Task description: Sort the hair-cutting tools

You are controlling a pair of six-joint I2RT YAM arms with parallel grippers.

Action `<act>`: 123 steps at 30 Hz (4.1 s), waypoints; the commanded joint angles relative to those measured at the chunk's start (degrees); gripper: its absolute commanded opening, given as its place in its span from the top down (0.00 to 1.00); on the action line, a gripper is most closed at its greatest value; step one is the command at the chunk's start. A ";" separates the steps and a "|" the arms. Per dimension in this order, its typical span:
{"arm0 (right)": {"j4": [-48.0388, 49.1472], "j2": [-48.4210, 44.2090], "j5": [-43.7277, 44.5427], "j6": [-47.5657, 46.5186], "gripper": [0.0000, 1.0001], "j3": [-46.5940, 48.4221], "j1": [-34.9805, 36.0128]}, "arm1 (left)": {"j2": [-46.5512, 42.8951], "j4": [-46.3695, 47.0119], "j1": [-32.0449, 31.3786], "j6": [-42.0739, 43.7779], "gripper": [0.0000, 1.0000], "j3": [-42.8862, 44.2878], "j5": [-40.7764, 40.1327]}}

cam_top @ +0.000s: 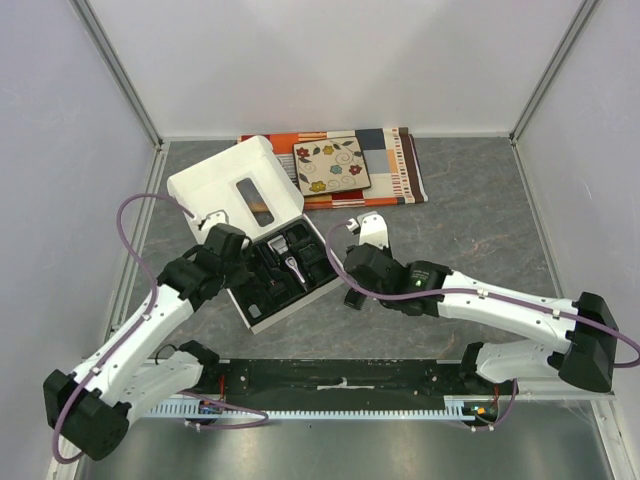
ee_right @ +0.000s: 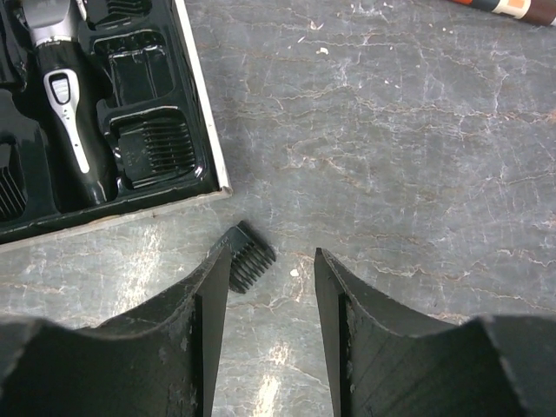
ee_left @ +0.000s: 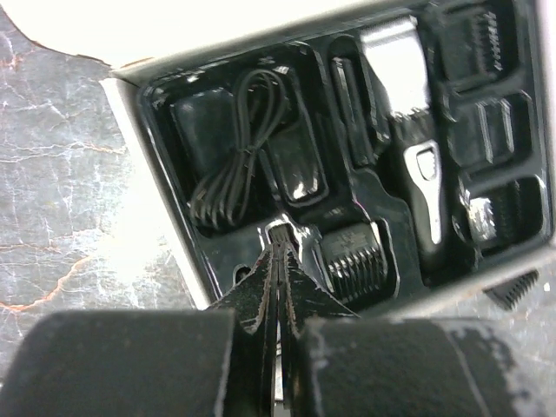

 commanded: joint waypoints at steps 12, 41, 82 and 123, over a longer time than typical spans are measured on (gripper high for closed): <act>3.00 -2.97 -2.58 -4.69 0.48 -2.48 -0.16 | 10.54 14.44 10.63 -0.30 0.98 -3.64 7.09; 4.76 -1.65 -6.10 -4.25 0.48 -2.30 -0.07 | 7.12 5.65 14.24 -2.14 0.98 -4.95 4.28; 5.99 8.10 -18.57 -7.93 0.21 -7.05 -2.27 | -1.58 3.90 14.77 -1.18 0.98 1.03 18.24; 4.24 22.78 -39.68 -30.97 0.24 -1.86 -10.71 | -4.92 0.56 14.85 8.93 0.96 -0.03 29.33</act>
